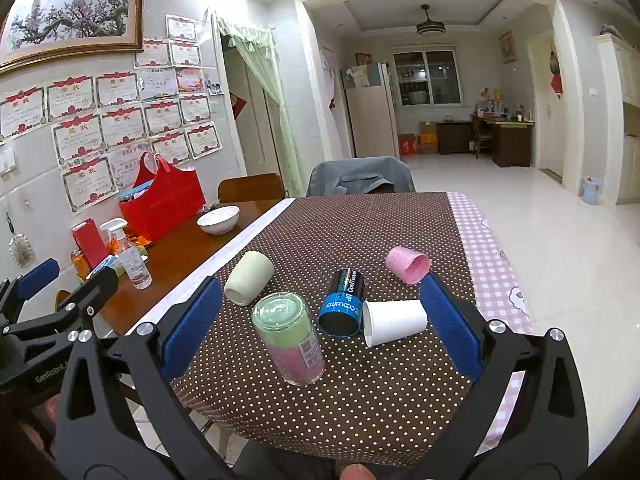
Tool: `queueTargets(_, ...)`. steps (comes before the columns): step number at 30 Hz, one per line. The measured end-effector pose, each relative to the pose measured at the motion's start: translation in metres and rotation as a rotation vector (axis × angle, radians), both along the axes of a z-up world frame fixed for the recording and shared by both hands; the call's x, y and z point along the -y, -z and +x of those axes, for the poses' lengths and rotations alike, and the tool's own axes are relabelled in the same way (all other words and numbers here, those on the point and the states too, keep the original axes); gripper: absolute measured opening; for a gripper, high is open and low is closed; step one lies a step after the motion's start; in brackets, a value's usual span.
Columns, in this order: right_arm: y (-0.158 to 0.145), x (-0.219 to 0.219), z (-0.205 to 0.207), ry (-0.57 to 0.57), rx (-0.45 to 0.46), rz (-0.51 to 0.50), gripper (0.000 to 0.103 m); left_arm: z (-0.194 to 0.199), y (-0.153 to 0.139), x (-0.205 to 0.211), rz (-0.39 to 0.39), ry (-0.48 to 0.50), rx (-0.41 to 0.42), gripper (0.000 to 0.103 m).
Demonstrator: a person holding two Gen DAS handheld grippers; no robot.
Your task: Flip cup upside down
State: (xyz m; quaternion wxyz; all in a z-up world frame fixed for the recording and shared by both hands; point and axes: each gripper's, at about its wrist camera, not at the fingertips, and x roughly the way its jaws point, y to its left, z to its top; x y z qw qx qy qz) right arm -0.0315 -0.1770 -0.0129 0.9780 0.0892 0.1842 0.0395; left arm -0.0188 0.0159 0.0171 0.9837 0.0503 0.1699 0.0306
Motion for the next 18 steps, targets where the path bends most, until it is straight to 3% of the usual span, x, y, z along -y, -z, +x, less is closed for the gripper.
queueTargets(11,0.0001,-0.0011,-0.0008,-0.002,0.001,-0.002,0.097,-0.0008,-0.0002,0.0011,-0.003,0.006,-0.005,0.099)
queueTargets(18,0.0021,-0.0048,0.0014,-0.013,-0.01,-0.001,0.097,-0.0052,-0.0028,-0.0036,-0.021,-0.002,0.034,0.099)
